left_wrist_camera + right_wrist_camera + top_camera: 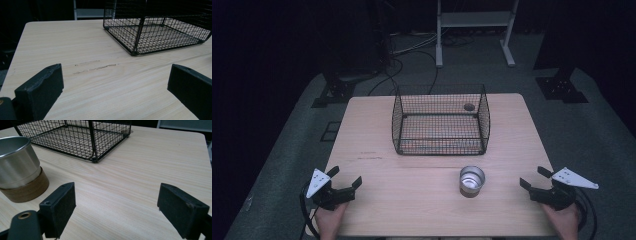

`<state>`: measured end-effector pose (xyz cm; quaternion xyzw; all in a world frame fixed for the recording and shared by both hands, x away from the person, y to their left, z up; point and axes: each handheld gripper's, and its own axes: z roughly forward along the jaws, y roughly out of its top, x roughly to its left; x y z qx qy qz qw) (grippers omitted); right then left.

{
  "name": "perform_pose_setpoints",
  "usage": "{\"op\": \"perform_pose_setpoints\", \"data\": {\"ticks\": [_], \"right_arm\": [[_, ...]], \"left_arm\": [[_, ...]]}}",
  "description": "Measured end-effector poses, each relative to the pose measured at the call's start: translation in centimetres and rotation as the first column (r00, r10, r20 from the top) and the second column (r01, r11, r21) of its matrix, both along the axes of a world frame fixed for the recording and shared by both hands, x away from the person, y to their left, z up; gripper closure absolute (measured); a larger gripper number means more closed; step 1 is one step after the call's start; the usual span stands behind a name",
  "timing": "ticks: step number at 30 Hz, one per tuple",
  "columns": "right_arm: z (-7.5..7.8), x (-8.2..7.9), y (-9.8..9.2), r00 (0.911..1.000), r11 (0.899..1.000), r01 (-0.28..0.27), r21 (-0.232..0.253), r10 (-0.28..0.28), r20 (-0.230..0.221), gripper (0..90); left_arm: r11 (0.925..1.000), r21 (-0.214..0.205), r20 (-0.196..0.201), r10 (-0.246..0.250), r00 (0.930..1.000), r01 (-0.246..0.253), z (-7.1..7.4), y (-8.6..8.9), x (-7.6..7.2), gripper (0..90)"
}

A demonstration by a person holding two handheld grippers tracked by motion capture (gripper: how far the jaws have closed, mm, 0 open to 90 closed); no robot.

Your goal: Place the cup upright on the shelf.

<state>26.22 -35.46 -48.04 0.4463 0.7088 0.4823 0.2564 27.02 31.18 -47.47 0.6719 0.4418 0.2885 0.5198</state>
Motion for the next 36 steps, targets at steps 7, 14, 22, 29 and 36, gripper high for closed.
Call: {"op": "perform_pose_setpoints", "data": {"ticks": [7, 14, 22, 29, 36], "right_arm": [[0.1, 0.0, 0.4, 0.9999, 1.000, -0.011, -0.007, 0.011, 0.004, 14.1], [0.6, -0.2, 1.4, 0.9987, 0.999, -0.048, -0.021, 0.048, 0.017, 14.0], [1.1, -0.2, 2.6, 0.9952, 0.995, -0.093, -0.043, 0.095, 0.025, 13.8], [1.5, -0.1, 4.0, 0.9902, 0.988, -0.136, -0.067, 0.138, 0.021, 13.1], [2.0, -0.3, 5.9, 0.9788, 0.976, -0.201, -0.081, 0.204, 0.021, 12.9]], "left_arm": [[1.0000, -0.004, 0.002, 0.004, 1.0000, -0.004, 0.0, 0.2, -0.1, 0.0], [1.0000, -0.003, 0.002, 0.001, 1.0000, -0.001, 0.0, 0.2, -0.2, 0.0], [1.0000, -0.006, 0.001, 0.004, 1.0000, -0.004, -0.1, 0.2, -0.2, 0.0], [1.0000, -0.006, 0.003, 0.005, 1.0000, -0.005, 0.0, 0.2, -0.3, 0.0], [0.9999, -0.008, 0.005, 0.007, 1.0000, -0.007, 0.0, 0.3, -0.3, 0.0]]}}
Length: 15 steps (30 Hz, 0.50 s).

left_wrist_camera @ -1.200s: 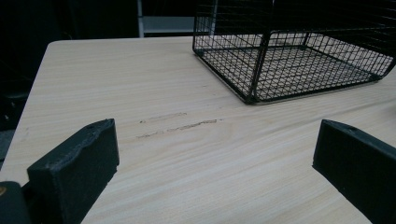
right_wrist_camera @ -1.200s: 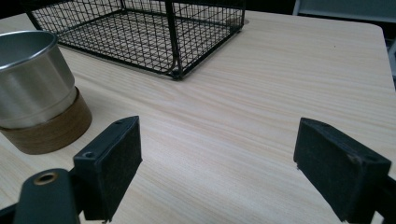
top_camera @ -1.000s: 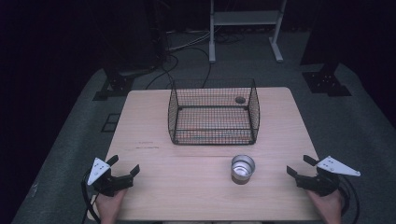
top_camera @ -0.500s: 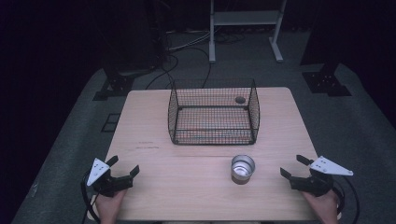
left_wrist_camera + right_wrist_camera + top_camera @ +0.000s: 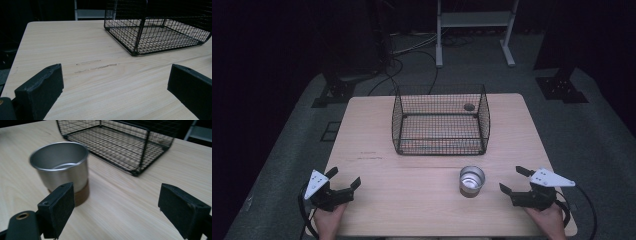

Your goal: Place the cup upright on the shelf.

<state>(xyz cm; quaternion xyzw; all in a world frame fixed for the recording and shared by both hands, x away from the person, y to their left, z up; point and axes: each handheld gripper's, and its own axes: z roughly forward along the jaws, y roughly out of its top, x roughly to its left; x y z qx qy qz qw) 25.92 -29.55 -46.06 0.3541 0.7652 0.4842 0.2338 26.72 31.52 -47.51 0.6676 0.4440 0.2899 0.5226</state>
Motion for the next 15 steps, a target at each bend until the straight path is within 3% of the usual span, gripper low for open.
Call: {"op": "perform_pose_setpoints", "data": {"ticks": [8, 15], "right_arm": [[0.1, -0.1, 2.4, 0.9966, 0.997, -0.081, -0.006, 0.081, -0.019, 12.5], [0.0, -0.2, 3.5, 0.9927, 0.994, -0.113, 0.013, 0.113, -0.042, 9.0]], "left_arm": [[1.0000, -0.006, 0.000, 0.002, 1.0000, -0.002, 0.1, 0.1, -0.1, 0.0], [1.0000, -0.007, 0.002, 0.001, 1.0000, -0.001, 0.1, 0.2, -0.1, 0.0]]}}
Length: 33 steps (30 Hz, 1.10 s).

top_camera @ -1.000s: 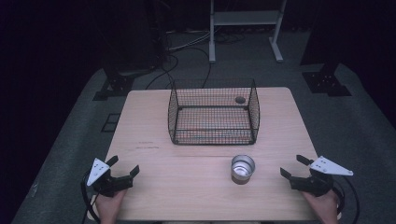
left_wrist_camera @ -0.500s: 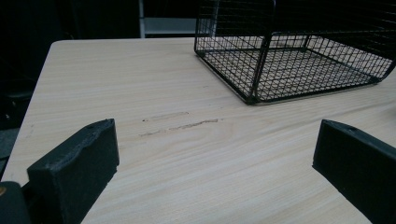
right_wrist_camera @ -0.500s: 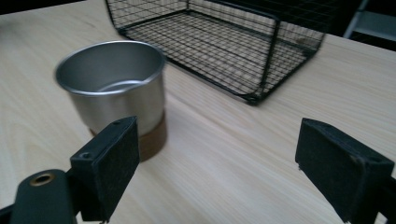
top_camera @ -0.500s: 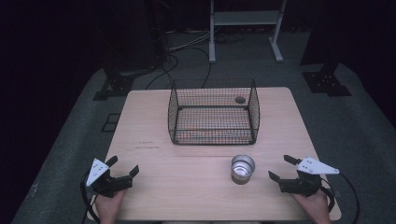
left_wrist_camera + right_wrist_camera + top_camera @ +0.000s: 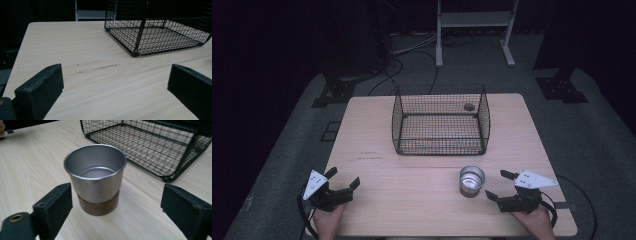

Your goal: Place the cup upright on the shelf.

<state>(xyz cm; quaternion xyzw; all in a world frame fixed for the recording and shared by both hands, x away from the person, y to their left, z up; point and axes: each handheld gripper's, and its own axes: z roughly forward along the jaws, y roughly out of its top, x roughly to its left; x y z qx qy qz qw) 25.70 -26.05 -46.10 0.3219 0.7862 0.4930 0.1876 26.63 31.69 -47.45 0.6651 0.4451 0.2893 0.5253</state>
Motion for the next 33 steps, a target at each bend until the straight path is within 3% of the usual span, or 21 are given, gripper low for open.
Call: {"op": "perform_pose_setpoints", "data": {"ticks": [11, 15, 33], "right_arm": [[-0.5, 0.4, 2.2, 0.9993, 1.000, -0.029, -0.009, 0.029, -0.025, 6.9], [-0.7, 0.6, 2.8, 0.9987, 0.999, -0.035, -0.012, 0.034, -0.038, 2.2], [-1.4, 2.0, 5.4, 0.9980, 0.999, -0.008, -0.038, 0.006, -0.063, 2.2]], "left_arm": [[1.0000, 0.001, -0.002, -0.001, 1.0000, 0.001, 0.0, -0.1, 0.0, 0.0], [1.0000, 0.000, 0.000, -0.002, 1.0000, 0.002, 0.0, 0.0, 0.0, 0.0], [1.0000, 0.001, 0.003, -0.003, 1.0000, 0.003, 0.1, -0.1, 0.0, 0.0]]}}
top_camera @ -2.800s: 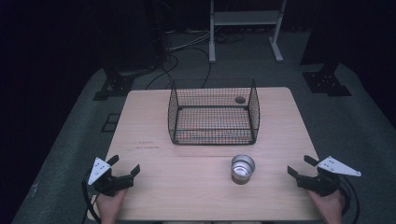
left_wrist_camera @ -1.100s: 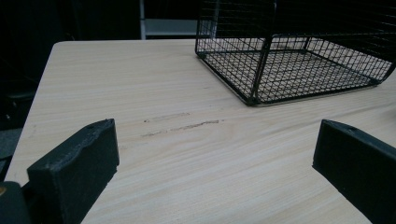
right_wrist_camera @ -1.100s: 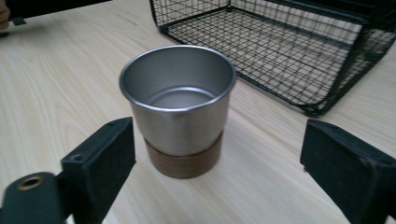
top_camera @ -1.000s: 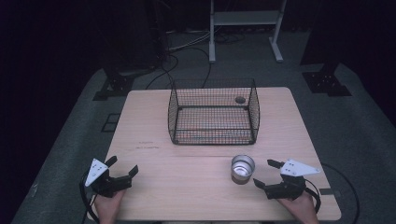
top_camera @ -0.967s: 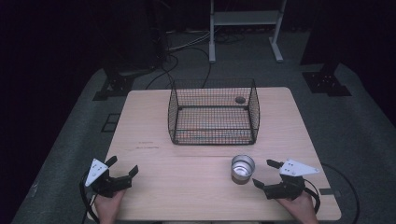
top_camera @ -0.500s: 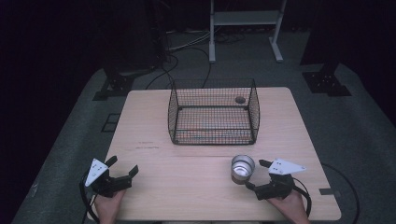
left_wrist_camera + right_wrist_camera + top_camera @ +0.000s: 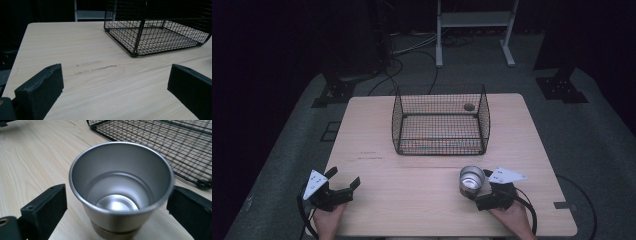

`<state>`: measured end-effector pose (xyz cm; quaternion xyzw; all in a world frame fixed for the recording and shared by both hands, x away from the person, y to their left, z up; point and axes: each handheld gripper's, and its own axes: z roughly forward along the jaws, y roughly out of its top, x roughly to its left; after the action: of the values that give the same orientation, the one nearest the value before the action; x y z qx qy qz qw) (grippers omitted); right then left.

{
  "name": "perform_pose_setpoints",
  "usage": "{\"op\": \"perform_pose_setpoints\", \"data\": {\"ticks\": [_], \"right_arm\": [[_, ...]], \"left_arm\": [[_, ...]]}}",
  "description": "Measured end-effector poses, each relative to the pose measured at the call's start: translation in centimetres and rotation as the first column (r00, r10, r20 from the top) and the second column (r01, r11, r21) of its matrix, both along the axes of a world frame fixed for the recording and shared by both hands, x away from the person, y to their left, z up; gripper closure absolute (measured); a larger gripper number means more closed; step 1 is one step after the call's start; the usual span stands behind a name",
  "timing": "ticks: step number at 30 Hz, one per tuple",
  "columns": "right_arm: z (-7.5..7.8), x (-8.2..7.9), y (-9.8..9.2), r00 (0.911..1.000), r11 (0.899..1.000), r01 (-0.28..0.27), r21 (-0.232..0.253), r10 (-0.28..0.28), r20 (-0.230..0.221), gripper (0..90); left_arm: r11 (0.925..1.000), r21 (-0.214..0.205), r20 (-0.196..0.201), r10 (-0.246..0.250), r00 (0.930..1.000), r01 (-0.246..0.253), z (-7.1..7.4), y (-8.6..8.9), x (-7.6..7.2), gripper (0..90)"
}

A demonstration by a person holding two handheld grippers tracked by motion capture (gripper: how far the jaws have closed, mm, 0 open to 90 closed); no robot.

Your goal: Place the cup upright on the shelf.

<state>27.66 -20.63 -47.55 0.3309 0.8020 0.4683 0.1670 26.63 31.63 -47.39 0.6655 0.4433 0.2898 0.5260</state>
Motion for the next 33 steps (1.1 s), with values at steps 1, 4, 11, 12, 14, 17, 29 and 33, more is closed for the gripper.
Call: {"op": "perform_pose_setpoints", "data": {"ticks": [1, 4, 11, 12, 14, 17, 29, 33], "right_arm": [[0.0, 0.1, 0.2, 1.0000, 1.000, 0.002, -0.002, -0.002, -0.001, 2.1], [-0.2, 0.5, 0.8, 1.0000, 1.000, 0.004, -0.009, -0.004, -0.005, 2.2], [-0.1, 0.9, 1.4, 0.9999, 1.000, 0.007, -0.008, -0.007, -0.011, 11.8], [-0.1, 0.9, 1.4, 0.9999, 1.000, 0.007, -0.008, -0.007, -0.011, 11.8], [0.0, 1.0, 1.1, 0.9999, 1.000, 0.002, -0.004, -0.002, -0.013, 15.4], [0.3, 1.0, 0.9, 0.9999, 1.000, 0.006, -0.006, -0.006, -0.008, 17.0], [3.9, 2.0, -0.7, 1.0000, 1.000, 0.005, 0.015, -0.005, -0.008, 17.3], [5.0, 2.5, -1.0, 1.0000, 1.000, 0.000, 0.006, 0.000, -0.001, 17.3]], "left_arm": [[1.0000, -0.001, 0.000, 0.000, 1.0000, 0.000, 0.0, 0.0, 0.0, 0.0], [1.0000, 0.000, 0.001, 0.000, 1.0000, 0.000, 0.0, 0.0, 0.0, 0.0], [1.0000, 0.000, 0.001, 0.001, 1.0000, -0.001, 0.0, 0.1, 0.0, 0.0], [1.0000, 0.000, 0.001, 0.001, 1.0000, -0.001, 0.0, 0.1, 0.0, 0.0], [1.0000, 0.000, 0.000, 0.001, 1.0000, -0.001, 0.0, 0.1, 0.0, 0.0], [1.0000, -0.004, 0.001, 0.003, 1.0000, -0.003, 0.0, 0.1, -0.1, 0.0], [1.0000, 0.000, 0.000, 0.003, 1.0000, -0.003, 0.0, 0.1, 0.0, 0.0], [1.0000, 0.005, -0.002, 0.003, 1.0000, -0.003, 0.0, 0.0, 0.0, 0.0]]}}
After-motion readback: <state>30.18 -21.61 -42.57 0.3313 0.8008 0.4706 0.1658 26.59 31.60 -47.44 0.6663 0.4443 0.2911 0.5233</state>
